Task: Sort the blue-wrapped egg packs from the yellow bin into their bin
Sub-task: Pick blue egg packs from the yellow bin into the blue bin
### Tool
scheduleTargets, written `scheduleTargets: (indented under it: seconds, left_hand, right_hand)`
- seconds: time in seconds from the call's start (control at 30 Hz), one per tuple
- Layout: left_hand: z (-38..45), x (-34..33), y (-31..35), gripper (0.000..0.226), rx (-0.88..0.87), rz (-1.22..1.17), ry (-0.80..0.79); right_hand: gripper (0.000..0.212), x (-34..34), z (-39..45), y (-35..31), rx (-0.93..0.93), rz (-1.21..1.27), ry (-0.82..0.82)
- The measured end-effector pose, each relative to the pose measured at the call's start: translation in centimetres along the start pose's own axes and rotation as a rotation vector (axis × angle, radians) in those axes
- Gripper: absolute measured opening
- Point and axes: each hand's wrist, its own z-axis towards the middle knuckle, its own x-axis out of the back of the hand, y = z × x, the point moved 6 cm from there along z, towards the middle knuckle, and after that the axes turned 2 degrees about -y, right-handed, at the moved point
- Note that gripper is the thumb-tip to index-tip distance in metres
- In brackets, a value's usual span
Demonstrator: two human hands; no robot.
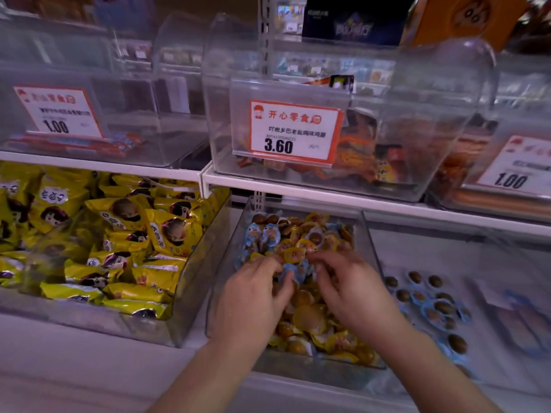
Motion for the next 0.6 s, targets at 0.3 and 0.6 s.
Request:
scheduleTargets:
  seconds: [0.3, 0.6]
  left_hand:
    - [0.8, -4.6, -0.3, 0.03, 0.051, 0.019, -0.239]
    - [1.6, -2.8, -2.5, 0.015, 0.207, -0.202, -0.215]
  right_hand:
    - [0.039, -3.2, 0.7, 1.5, -0.131, -0.156, -0.164]
    - [0.04, -5.1, 2.2, 1.6, -0.167, -0.181, -0.21]
